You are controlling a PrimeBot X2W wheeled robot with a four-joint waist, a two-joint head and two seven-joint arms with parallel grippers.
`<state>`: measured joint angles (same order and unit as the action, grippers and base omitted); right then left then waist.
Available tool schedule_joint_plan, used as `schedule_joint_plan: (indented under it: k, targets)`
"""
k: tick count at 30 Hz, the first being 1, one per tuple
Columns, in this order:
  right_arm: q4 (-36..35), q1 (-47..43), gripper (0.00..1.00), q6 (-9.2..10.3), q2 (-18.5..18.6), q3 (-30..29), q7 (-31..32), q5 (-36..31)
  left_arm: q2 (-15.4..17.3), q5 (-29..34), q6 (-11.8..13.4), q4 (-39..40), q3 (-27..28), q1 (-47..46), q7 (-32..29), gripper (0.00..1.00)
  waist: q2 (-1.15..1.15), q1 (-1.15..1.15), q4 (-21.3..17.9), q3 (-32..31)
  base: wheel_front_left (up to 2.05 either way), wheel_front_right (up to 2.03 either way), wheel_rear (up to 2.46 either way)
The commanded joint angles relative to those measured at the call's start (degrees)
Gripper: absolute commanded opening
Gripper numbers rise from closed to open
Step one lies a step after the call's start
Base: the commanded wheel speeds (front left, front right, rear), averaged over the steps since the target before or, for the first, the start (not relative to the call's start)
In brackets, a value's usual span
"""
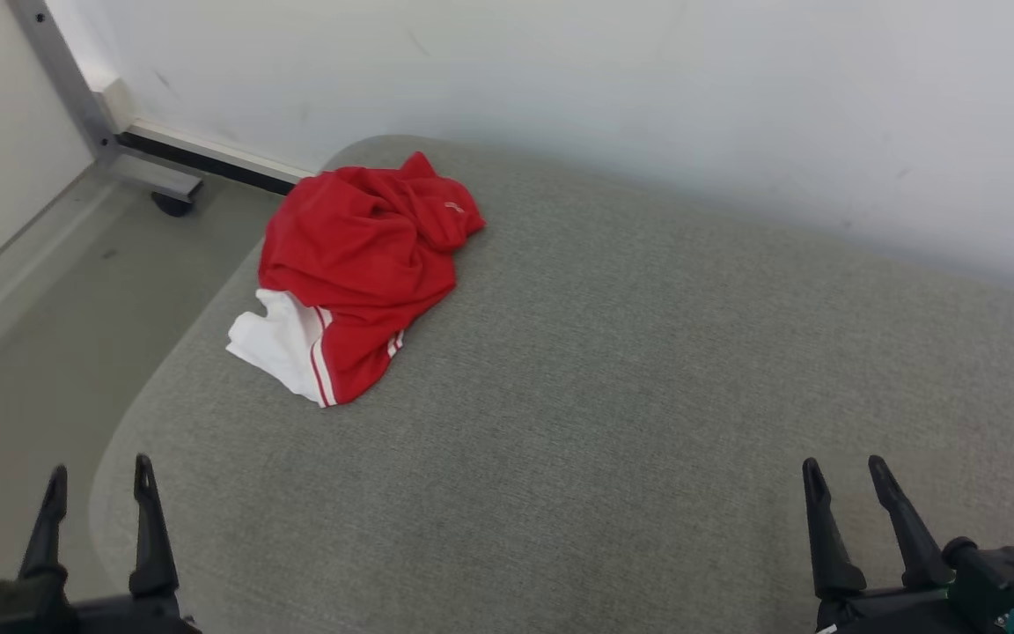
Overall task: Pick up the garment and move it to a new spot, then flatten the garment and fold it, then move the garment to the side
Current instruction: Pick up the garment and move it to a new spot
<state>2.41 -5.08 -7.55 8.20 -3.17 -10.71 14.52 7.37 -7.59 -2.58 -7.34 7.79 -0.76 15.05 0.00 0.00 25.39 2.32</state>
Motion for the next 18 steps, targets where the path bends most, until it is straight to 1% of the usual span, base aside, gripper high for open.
schedule_joint_plan:
  k: [1,4,5,10,12,15,18]
  targets:
    - [-0.4,0.7,1.0,0.16,0.3,-0.2,0.0,-0.1,0.5,-0.6,-0.3,0.0,0.1,-2.0,0.2,1.0,0.0,0.0,-4.1,3.3,0.0,0.0,0.0]
    - [-1.2,1.6,1.0,0.16,0.8,-0.9,0.3,0.0,2.1,-1.0,-0.8,-1.0,0.3,-6.9,-0.1,1.0,0.0,0.0,-7.3,5.8,0.0,0.0,0.0]
    - [-1.6,2.5,1.0,0.16,1.0,-0.7,0.3,0.1,3.3,-0.8,-0.6,-1.4,0.7,-9.8,-0.6,1.0,0.0,0.0,-10.1,7.4,0.0,0.0,0.0]
    - [-2.5,5.3,1.0,0.16,1.7,-1.6,-0.4,0.7,5.9,-1.7,0.4,-1.9,2.5,-17.6,-1.9,1.0,0.0,0.0,-16.9,12.4,0.0,0.0,0.0]
    - [-2.7,6.0,1.0,0.16,1.7,-2.3,-0.8,0.9,7.0,-2.2,0.6,-2.3,3.1,-20.5,-2.4,1.0,0.0,0.0,-19.3,14.2,0.0,0.0,0.0]
    - [-3.2,7.4,1.0,0.16,1.3,-2.7,-1.4,1.2,9.7,-2.7,1.0,-2.8,4.9,-24.4,-3.6,1.0,0.0,0.0,-23.0,16.8,0.0,0.0,0.0]
    - [-3.2,8.0,1.0,0.16,0.9,-3.2,-2.0,1.3,12.3,-3.4,0.6,-4.6,5.8,-28.7,-5.1,1.0,0.0,0.0,-25.5,19.0,0.0,0.0,0.0]
